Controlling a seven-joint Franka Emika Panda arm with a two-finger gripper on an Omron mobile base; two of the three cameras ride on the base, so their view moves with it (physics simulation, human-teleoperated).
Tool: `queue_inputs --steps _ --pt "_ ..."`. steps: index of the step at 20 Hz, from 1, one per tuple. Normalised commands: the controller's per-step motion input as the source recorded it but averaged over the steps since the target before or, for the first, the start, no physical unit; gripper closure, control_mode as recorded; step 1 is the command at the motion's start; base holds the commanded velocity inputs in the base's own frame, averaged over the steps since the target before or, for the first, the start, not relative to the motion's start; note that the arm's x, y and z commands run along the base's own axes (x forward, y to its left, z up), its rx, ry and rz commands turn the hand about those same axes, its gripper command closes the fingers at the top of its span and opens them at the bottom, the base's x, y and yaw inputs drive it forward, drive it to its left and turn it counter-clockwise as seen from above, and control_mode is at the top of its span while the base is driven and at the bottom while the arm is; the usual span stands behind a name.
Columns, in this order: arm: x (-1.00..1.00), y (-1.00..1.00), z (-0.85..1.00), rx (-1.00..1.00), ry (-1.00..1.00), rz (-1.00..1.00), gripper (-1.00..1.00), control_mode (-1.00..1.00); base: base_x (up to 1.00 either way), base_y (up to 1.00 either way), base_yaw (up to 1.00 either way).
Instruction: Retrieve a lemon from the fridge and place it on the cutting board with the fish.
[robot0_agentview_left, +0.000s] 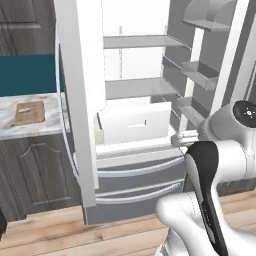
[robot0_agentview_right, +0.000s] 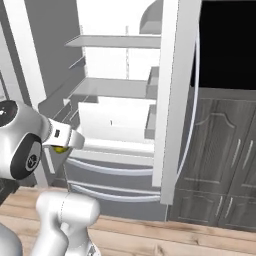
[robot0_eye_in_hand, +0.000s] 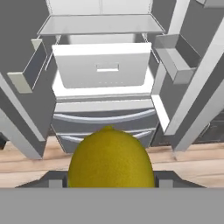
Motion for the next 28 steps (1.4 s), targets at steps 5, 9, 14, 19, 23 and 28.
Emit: queue_inputs --steps 5,9,14,19,23,28 --pt "0.00 0.00 0.00 0.00 0.00 0.00 1.00 1.00 -0.54 0.24 0.00" --pt "0.00 0.00 0.00 0.00 0.00 0.00 1.00 1.00 -0.41 0.71 0.00" --pt "0.00 0.00 0.00 0.00 0.00 0.00 1.00 1.00 -0.08 0.99 -0.02" --pt "0.00 0.00 0.00 0.00 0.00 0.00 1.00 1.00 0.00 1.00 -0.04" --pt "0.00 0.00 0.00 0.00 0.00 0.00 1.00 1.00 0.02 0.93 -0.01" --pt "0.00 0.00 0.00 0.00 0.00 0.00 1.00 1.00 0.15 0.33 0.11"
